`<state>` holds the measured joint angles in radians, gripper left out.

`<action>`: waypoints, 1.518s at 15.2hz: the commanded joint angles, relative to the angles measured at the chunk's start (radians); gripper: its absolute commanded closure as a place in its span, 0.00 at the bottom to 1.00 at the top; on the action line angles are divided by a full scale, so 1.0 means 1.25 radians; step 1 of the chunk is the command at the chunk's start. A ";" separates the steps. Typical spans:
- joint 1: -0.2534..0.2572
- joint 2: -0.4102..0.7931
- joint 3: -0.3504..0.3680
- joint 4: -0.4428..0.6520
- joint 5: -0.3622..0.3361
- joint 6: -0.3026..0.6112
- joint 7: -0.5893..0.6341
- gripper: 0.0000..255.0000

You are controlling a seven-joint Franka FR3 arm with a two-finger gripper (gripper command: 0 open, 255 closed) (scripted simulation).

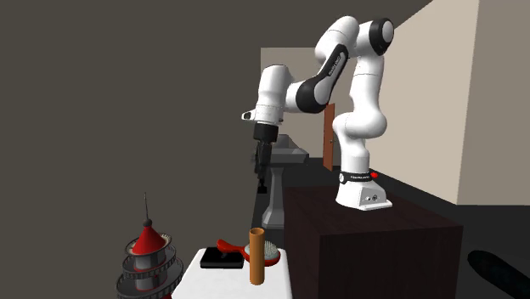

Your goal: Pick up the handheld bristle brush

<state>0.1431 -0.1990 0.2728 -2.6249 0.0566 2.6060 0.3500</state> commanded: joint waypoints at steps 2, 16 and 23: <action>0.000 0.100 0.035 0.033 -0.045 0.071 0.064 0.00; 0.153 0.486 -0.059 0.234 -0.362 0.255 0.376 0.00; 0.186 0.536 -0.099 0.248 -0.391 0.293 0.403 0.00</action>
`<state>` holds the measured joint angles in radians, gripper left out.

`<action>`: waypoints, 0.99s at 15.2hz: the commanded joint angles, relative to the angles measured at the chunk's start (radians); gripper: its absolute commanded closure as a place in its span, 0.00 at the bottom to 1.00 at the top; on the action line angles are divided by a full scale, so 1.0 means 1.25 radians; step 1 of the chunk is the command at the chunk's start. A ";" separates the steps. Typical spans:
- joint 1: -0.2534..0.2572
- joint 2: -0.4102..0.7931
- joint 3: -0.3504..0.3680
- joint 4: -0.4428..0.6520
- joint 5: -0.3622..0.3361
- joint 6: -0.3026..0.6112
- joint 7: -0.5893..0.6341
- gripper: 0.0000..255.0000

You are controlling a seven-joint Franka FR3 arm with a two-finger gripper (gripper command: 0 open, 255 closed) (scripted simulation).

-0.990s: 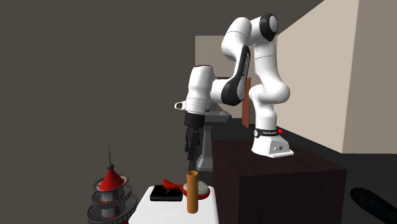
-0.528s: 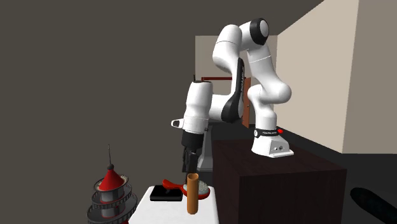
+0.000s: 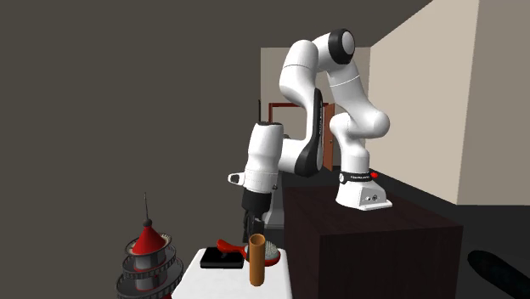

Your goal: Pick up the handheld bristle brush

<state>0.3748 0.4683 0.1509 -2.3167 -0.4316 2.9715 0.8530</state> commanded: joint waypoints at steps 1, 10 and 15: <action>0.001 0.002 -0.001 0.001 -0.001 0.001 0.001 1.00; 0.001 0.002 -0.001 0.001 -0.001 0.001 0.001 1.00; -0.035 -0.052 0.043 -0.014 0.031 -0.041 -0.028 1.00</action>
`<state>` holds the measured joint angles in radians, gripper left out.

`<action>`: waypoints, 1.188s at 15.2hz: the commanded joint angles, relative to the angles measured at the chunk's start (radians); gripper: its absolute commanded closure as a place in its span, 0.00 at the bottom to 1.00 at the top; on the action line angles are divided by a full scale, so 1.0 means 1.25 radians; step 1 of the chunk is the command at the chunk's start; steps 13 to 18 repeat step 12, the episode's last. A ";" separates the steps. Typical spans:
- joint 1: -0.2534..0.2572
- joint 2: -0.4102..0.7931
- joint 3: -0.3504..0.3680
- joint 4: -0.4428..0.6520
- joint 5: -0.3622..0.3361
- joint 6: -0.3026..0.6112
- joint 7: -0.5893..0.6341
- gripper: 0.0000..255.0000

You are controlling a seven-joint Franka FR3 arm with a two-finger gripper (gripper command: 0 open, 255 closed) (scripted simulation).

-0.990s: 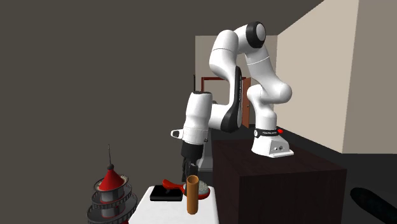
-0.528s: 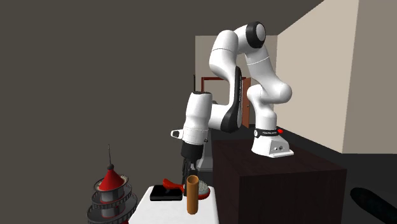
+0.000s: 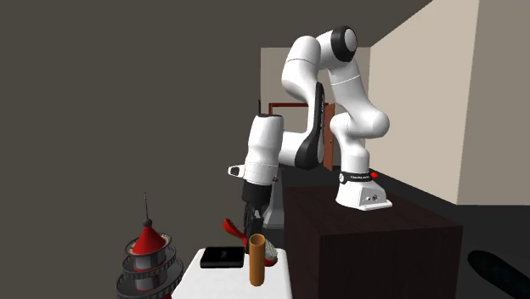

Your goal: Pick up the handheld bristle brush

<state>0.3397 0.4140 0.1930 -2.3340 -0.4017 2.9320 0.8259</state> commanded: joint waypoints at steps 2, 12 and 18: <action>-0.021 -0.030 0.026 -0.005 0.022 -0.027 -0.020 1.00; -0.071 -0.115 0.090 -0.018 0.097 -0.098 -0.080 1.00; -0.071 -0.115 0.090 -0.018 0.097 -0.098 -0.080 1.00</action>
